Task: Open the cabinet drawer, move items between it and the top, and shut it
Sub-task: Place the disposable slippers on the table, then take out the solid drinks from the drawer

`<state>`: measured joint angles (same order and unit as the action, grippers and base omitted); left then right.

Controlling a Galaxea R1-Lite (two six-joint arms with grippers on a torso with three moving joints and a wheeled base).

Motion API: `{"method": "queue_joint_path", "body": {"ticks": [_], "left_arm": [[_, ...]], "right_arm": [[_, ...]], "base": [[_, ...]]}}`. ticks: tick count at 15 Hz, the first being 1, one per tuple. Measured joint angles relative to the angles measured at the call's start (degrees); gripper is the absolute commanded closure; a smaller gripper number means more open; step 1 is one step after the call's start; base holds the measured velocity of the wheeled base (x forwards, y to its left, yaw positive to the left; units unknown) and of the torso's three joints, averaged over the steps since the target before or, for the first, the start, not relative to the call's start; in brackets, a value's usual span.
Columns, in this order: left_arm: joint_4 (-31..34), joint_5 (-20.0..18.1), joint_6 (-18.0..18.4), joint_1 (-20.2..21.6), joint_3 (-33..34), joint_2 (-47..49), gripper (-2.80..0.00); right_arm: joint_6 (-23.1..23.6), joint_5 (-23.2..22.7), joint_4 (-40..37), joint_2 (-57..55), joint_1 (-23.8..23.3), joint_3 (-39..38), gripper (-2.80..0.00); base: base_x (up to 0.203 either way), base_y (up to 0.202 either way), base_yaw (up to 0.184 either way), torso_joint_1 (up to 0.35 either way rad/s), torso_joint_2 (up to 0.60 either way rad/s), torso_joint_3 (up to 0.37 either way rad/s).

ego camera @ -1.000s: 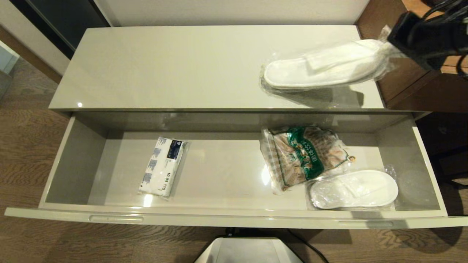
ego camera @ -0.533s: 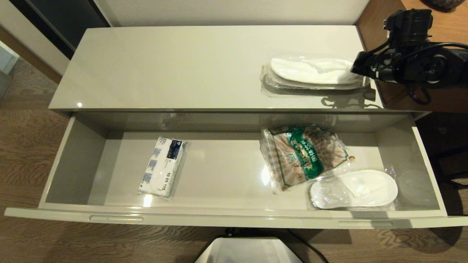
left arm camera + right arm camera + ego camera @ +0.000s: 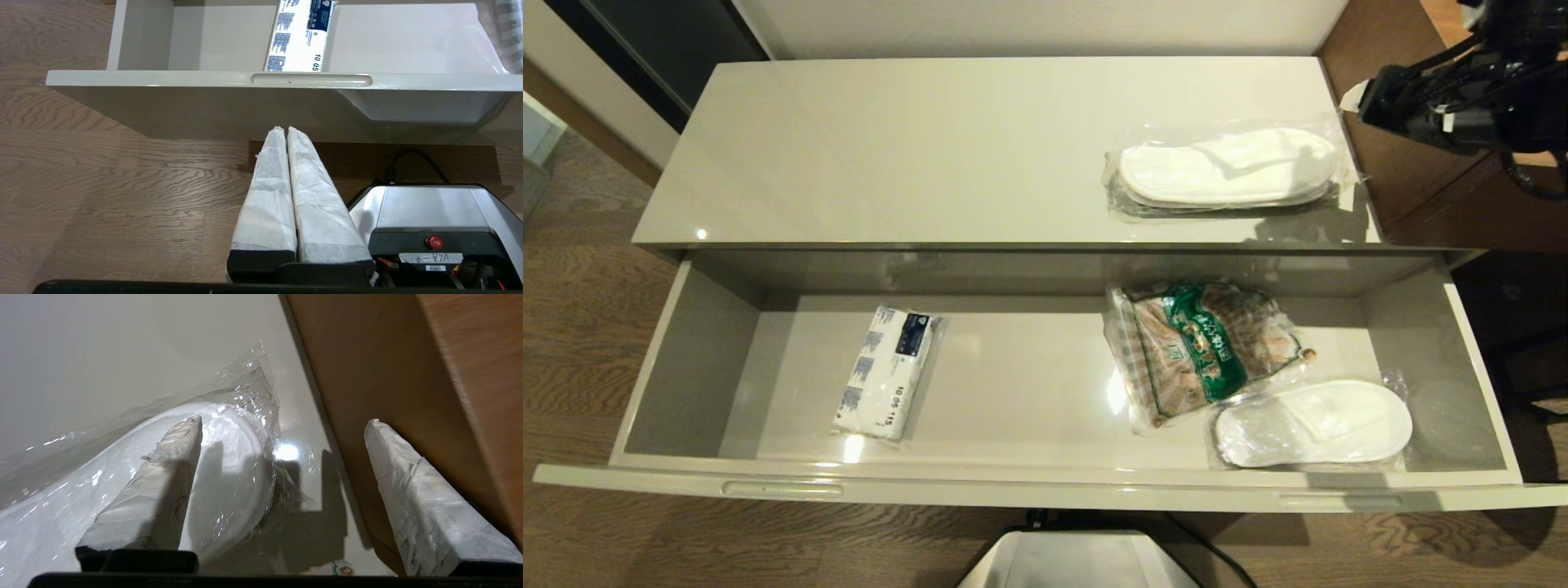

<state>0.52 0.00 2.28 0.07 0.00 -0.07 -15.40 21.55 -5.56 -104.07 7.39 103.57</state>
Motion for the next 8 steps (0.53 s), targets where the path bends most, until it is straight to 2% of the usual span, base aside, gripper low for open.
{"method": "queue_joint_path", "body": {"ticks": [3, 4, 6, 8], "left_arm": [[0.0, 0.0, 0.0, 0.0, 0.0, 0.0, 0.0], [0.0, 0.0, 0.0, 0.0, 0.0, 0.0, 0.0], [0.0, 0.0, 0.0, 0.0, 0.0, 0.0, 0.0], [0.0, 0.0, 0.0, 0.0, 0.0, 0.0, 0.0]], "right_arm": [[-0.3, 0.2, -2.9, 8.4, 1.8, -6.0, -2.8], [-1.1, 0.2, -5.0, 11.3, 3.0, -9.6, 0.0], [-4.8, -1.0, -8.5, 15.2, 5.8, -18.0, 0.0], [-11.2, -5.3, -10.3, 16.9, 9.4, -24.3, 0.0]], "base": [[0.0, 0.0, 0.0, 0.0, 0.0, 0.0], [0.0, 0.0, 0.0, 0.0, 0.0, 0.0], [0.0, 0.0, 0.0, 0.0, 0.0, 0.0], [0.0, 0.0, 0.0, 0.0, 0.0, 0.0]]}}
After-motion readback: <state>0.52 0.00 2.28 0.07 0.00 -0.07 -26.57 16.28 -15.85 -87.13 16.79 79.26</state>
